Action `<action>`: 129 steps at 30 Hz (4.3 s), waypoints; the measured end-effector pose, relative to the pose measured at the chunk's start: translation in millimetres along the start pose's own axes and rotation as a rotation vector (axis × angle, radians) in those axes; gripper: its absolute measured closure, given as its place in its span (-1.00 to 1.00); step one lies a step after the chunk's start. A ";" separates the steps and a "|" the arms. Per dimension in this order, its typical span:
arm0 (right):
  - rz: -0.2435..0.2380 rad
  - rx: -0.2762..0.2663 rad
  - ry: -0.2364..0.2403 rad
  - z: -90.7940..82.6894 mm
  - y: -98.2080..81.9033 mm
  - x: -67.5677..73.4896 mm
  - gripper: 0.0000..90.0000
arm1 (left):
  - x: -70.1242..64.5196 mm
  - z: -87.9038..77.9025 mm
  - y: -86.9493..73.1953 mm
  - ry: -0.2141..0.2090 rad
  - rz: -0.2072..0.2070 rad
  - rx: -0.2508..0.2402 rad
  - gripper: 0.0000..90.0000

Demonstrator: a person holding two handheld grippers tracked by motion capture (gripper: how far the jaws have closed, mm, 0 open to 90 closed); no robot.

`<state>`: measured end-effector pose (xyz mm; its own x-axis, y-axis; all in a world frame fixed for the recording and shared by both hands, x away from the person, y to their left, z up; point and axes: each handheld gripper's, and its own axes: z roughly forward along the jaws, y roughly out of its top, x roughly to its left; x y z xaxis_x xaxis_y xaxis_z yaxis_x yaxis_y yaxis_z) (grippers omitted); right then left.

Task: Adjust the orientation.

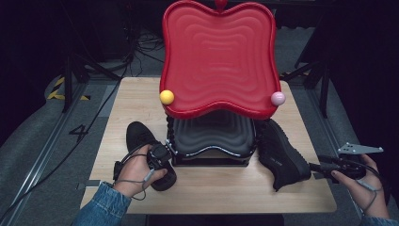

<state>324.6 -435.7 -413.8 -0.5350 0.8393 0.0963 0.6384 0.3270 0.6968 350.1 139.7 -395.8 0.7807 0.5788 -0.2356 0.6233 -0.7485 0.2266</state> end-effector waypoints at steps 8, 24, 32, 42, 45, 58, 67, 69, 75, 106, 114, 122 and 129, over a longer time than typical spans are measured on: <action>0.004 0.003 0.002 1.2 -1.7 -0.7 -0.10 | -2.8 -23.7 -9.0 -0.016 0.022 0.006 0.90; -0.009 0.002 0.000 1.8 -1.2 1.6 -0.10 | -23.3 -101.1 -14.2 0.036 0.084 0.019 0.88; -0.006 -0.001 0.002 2.2 -1.8 1.3 -0.10 | -32.7 -135.6 -9.2 -0.005 0.140 0.017 0.88; -0.004 0.000 0.002 4.3 -3.3 0.3 -0.10 | -43.4 -168.8 -3.6 -0.009 0.188 0.008 0.88; -0.001 0.006 0.000 5.8 -4.2 -0.1 -0.10 | -48.0 -180.7 -2.0 0.008 0.205 0.001 0.88; 0.005 0.009 0.000 6.6 -5.0 -0.5 -0.11 | -65.7 -225.0 5.7 0.089 0.256 -0.007 0.88; 0.001 0.007 0.001 6.9 -5.3 -0.9 -0.11 | -80.0 -260.3 12.9 0.156 0.279 0.012 0.87; -0.005 0.002 0.000 7.4 -5.7 -2.0 -0.11 | -83.5 -268.0 13.1 0.164 0.285 0.013 0.87; 0.003 0.006 0.004 7.6 -6.5 -2.0 -0.11 | -87.9 -286.9 13.4 0.181 0.277 -0.009 0.87; 0.020 0.014 -0.004 3.0 -16.9 -2.6 -0.11 | -134.5 -344.0 85.0 0.292 0.452 -0.003 0.86; 0.003 -0.002 0.013 1.1 -17.1 -1.8 -0.12 | -143.7 -345.5 103.5 0.291 0.499 -0.025 0.86; 0.007 -0.005 0.018 1.2 -18.8 -2.9 -0.12 | -148.2 -338.0 125.1 0.277 0.554 -0.043 0.86; 0.008 -0.004 0.033 2.6 -20.6 -3.3 -0.12 | -151.9 -329.3 147.7 0.282 0.596 -0.059 0.89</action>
<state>314.7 -444.1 -430.4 -0.5483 0.8269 0.1252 0.6401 0.3187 0.6991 338.5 47.8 -15.3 0.9697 0.1395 0.2006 0.0760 -0.9525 0.2950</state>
